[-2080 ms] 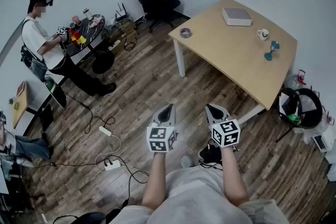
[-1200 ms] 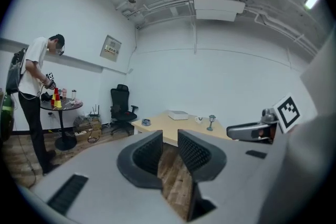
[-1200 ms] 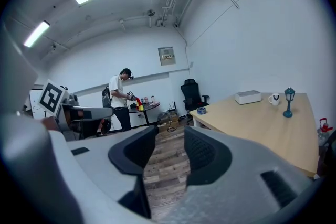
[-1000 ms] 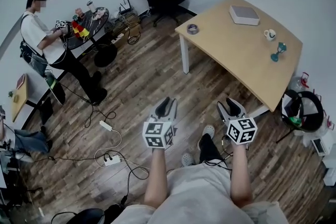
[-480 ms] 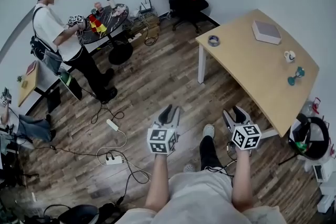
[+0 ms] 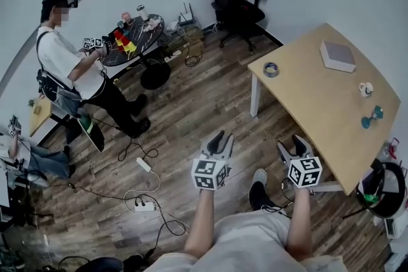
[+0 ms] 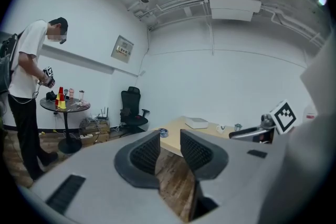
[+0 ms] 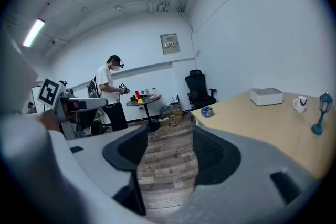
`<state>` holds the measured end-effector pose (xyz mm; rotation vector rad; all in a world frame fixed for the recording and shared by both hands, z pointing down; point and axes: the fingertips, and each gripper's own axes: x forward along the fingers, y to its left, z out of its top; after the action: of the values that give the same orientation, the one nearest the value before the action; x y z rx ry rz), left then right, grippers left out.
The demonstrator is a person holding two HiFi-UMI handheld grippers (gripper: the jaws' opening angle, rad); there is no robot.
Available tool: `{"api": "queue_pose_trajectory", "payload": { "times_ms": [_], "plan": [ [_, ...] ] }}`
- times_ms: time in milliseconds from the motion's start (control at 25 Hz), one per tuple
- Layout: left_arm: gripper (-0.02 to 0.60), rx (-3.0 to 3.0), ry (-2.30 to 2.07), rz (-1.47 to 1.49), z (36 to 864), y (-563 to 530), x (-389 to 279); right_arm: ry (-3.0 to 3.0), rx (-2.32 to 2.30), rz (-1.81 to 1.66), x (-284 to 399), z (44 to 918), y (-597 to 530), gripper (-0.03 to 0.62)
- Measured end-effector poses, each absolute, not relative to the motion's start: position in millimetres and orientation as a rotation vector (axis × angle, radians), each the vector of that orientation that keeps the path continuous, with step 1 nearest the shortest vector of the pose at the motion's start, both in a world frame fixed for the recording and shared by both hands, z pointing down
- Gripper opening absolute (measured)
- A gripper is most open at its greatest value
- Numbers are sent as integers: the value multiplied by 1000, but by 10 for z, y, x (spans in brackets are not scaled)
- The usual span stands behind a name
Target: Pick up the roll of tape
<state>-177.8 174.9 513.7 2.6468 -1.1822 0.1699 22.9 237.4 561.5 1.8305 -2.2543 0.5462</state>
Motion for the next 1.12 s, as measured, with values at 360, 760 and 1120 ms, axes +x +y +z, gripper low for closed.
{"api": "queue_pose_trajectory", "payload": {
  "times_ms": [360,760,1120],
  "plan": [
    [109,2655,-1136,326,5143,987,-1252,-2329,1784,524,694,5470,1443,284],
    [109,2621,-1184,377,5198,300,-721,-2390,1812,606,1416,5549,607,284],
    [143,2618,-1052,308,5174,78,-243,-2450,1792,604,1878,5477,193,276]
  ]
}}
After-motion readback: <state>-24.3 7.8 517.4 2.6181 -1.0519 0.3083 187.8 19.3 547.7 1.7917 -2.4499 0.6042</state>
